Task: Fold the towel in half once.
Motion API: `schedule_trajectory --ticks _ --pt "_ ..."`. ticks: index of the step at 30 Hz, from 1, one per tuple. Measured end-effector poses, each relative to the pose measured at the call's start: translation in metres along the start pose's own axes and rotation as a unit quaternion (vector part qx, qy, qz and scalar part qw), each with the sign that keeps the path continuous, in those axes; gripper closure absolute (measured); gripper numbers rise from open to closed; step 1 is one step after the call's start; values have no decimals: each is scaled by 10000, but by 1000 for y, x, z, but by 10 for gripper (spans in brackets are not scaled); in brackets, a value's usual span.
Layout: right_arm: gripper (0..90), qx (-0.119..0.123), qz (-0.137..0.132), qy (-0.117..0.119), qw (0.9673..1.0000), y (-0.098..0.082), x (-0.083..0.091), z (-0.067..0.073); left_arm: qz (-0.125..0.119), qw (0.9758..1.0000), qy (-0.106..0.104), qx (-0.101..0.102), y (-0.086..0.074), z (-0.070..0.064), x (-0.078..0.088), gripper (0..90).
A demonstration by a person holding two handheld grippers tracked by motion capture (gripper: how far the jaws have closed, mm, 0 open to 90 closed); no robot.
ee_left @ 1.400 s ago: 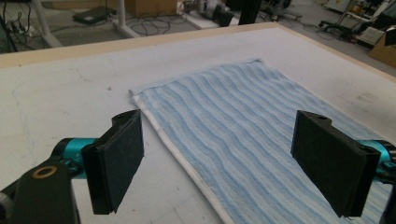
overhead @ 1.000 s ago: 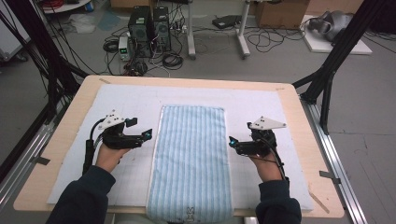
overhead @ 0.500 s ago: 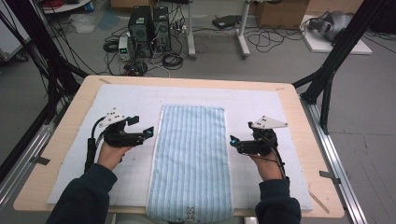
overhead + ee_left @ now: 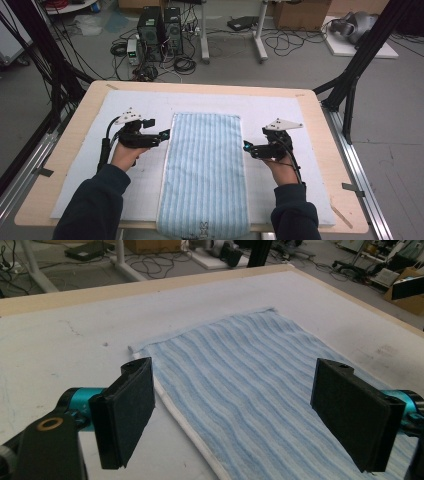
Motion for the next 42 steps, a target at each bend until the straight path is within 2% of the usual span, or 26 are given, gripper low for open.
schedule_trajectory --ticks 4,6,9,10,14,17,19,24,27,29,31,38,41,42 --pt "112 -42 45 1 10000 11 -7 -4 -72 9999 -5 99 7 3 -10 188" --pt "112 -51 101 27 9999 15 -14 -7 8 10000 14 96 8 4 -14 192" --pt "112 -127 265 43 9996 17 -25 -11 88 9998 -94 122 6 6 -22 195" --pt "112 -144 283 30 9995 17 -28 -12 157 9998 -22 87 5 8 -24 202" --pt "113 -232 307 20 9993 17 -38 -17 305 9993 170 153 3 18 -35 232" --pt "115 -300 463 -32 9985 14 -47 -22 482 9980 345 237 -4 26 -44 241" --pt "119 -358 501 -82 9981 13 -52 -26 641 9966 475 187 -10 30 -50 260" --pt "161 -428 647 -174 9968 10 -65 -29 710 9953 595 269 -16 38 -61 275" --pt "174 -457 700 -244 9962 13 -74 -31 772 9946 624 314 -13 40 -66 275" --pt "220 -473 743 -253 9958 15 -79 -31 750 9951 572 286 -12 38 -70 275" --pt "275 -433 802 -303 9954 16 -84 -31 919 9937 614 160 -14 36 -76 280" --pt "325 -559 936 -399 9932 11 -95 -35 1187 9898 758 193 -24 38 -87 310" --pt "329 -603 965 -392 9927 11 -99 -34 1266 9890 758 47 -27 33 -92 343" --pt "338 -583 999 -392 9925 10 -100 -33 1328 9881 775 -55 -28 31 -93 354"
Point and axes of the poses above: each handheld gripper's, and its own axes: x roughly backward along the jaws, y roughly out of its top, z roughly to its left, the point moved 5 cm from there along -x, roughly forward along the jaws, and after that the axes turned 1 degree about y, right-handed, at the moved point
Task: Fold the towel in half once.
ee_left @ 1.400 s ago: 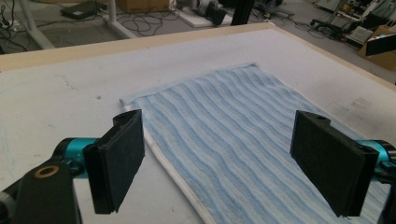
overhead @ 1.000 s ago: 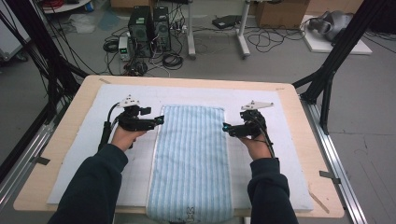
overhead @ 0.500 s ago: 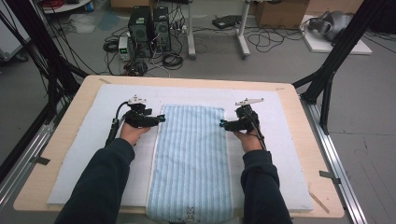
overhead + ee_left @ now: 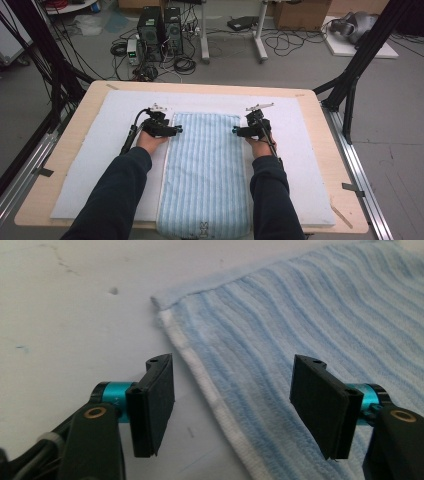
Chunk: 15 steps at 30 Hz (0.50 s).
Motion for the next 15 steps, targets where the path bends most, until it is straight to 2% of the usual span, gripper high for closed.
schedule_trajectory --ticks 3,6,11,13,15 --pt "363 154 78 -42 9998 0 -4 3 38 9996 189 -195 0 -4 -2 349" --pt "405 146 148 -70 9998 -2 -9 4 78 9988 329 -345 -1 -6 -1 377" --pt "490 258 270 -79 9993 -4 -17 10 57 9990 301 -335 0 -10 -1 489" --pt "526 195 270 -45 9994 -4 -17 10 68 9994 230 -254 -1 -8 1 574" --pt "570 184 275 29 9994 -4 -17 10 36 9998 191 -62 -1 -4 3 671"
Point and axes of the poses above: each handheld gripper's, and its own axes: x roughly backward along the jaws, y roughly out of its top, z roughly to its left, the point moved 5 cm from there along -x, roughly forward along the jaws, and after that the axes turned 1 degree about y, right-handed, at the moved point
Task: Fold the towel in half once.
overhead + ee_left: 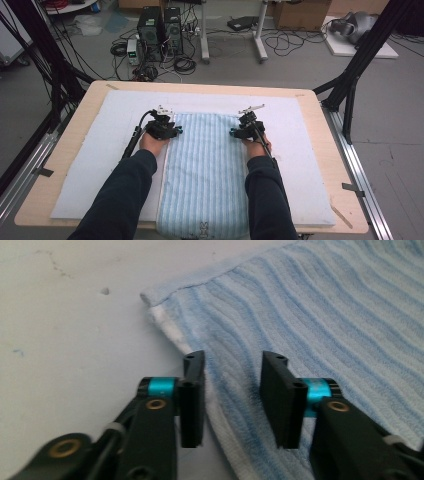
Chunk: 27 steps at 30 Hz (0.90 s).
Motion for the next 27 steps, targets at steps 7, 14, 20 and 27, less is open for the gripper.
schedule_trajectory --ticks 7,14,20,27 --pt "844 85 -54 204 9997 0 0 2 -27 9998 -168 70 -1 0 0 858" --pt "862 281 -36 -14 9996 2 1 8 -137 9993 -180 292 3 1 3 869" --pt "861 201 -398 -49 9990 19 12 7 -621 9963 -199 558 22 9 17 869" --pt "860 290 -505 -44 9983 20 22 15 -655 9951 -481 566 18 6 28 868"
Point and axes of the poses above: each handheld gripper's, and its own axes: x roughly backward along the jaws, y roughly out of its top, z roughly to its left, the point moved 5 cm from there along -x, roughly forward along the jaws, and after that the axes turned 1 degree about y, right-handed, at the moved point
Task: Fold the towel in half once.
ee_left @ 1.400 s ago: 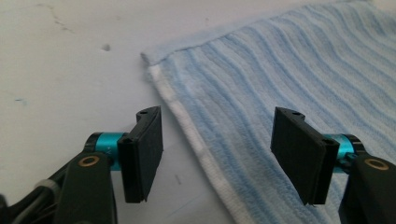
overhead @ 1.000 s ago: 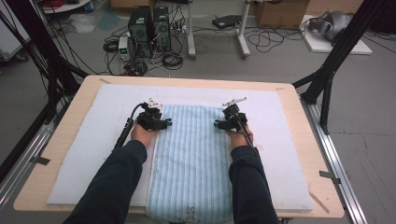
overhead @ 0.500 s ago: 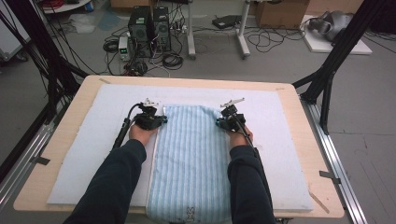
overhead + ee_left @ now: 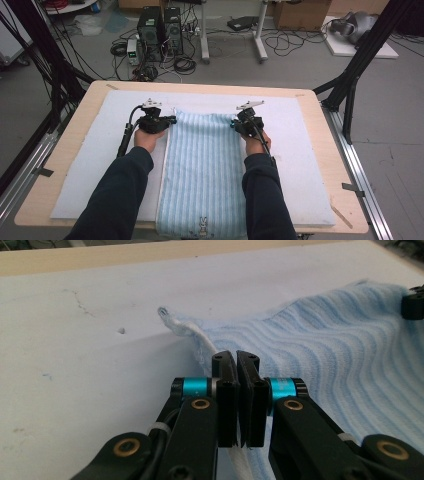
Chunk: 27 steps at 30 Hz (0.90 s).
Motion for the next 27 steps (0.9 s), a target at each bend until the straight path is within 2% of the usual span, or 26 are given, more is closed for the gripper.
schedule_trajectory --ticks 2,4,7,11,14,15,18,19,24,26,27 --pt "860 37 -83 51 9999 -2 5 2 -11 9999 -79 -77 -2 -3 4 868" --pt "859 82 -118 93 9999 -4 11 4 -92 9998 -179 -20 -3 -5 11 868" --pt "857 73 -199 203 9996 -8 21 8 -137 9995 -290 -50 -7 -10 18 867" --pt "857 50 -277 368 9989 -18 30 15 -144 9988 -467 -90 -19 -17 30 867" --pt "856 126 -285 389 9988 -26 35 20 -174 9981 -585 -92 -28 -23 37 867" --pt "856 111 -299 402 9987 -28 38 23 -109 9977 -656 -110 -31 -25 40 866" --pt "855 229 -317 436 9983 -34 44 30 -230 9966 -781 -140 -40 -32 49 866" --pt "854 263 -312 436 9982 -37 46 32 -164 9963 -820 -190 -43 -34 52 866" --pt "851 360 -401 521 9972 -50 58 42 -202 9944 -983 -344 -53 -44 66 864" --pt "851 412 -392 534 9970 -58 62 46 -169 9935 -1003 -506 -58 -48 71 862" --pt "851 463 -402 512 9968 -63 64 48 -213 9935 -1010 -483 -60 -50 73 862"
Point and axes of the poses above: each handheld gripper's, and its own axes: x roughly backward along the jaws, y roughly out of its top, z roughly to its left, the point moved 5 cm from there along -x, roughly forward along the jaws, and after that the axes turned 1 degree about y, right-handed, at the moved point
